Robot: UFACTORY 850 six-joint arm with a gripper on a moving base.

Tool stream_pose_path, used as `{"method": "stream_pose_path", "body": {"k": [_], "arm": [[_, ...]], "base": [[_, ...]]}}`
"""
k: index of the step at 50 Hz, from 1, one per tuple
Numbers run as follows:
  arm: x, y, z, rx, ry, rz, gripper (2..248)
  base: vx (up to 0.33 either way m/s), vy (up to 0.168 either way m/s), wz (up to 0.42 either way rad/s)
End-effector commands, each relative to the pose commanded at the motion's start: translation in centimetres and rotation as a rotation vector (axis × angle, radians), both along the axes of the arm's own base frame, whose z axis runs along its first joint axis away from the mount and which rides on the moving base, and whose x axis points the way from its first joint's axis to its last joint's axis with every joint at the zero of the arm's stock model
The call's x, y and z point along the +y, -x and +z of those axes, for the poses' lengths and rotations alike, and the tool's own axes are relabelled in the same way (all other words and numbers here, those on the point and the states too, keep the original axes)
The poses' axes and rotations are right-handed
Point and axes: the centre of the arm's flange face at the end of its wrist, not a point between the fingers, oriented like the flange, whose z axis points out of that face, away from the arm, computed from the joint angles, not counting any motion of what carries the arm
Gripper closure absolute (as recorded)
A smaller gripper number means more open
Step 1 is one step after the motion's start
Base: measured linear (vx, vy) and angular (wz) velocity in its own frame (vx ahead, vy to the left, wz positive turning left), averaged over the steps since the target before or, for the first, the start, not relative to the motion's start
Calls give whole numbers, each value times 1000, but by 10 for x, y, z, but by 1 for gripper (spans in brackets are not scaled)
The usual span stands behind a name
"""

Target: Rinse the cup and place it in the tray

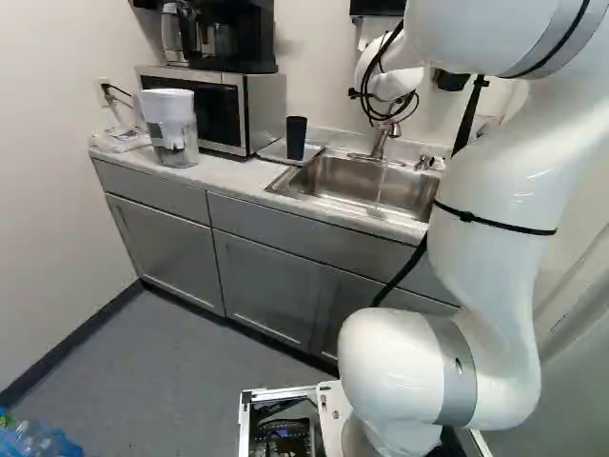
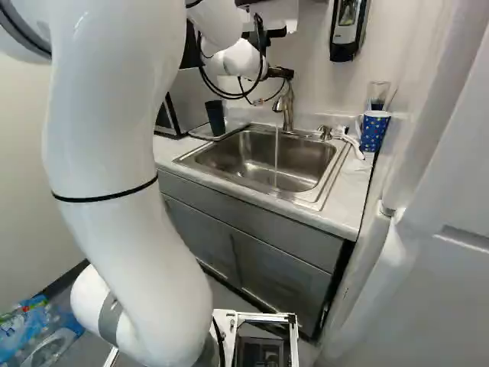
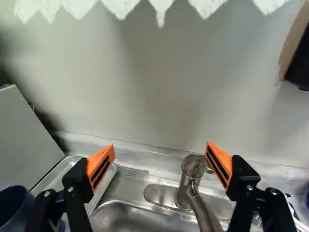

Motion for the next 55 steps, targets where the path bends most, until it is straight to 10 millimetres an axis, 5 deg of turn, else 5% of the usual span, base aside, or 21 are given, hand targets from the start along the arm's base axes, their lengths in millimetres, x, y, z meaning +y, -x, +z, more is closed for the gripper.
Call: {"method": "stream_pose_path", "body": {"k": [55], "arm": [[-8, 14, -3, 40, -11, -18, 3]], "base": [[0, 0, 0]]}}
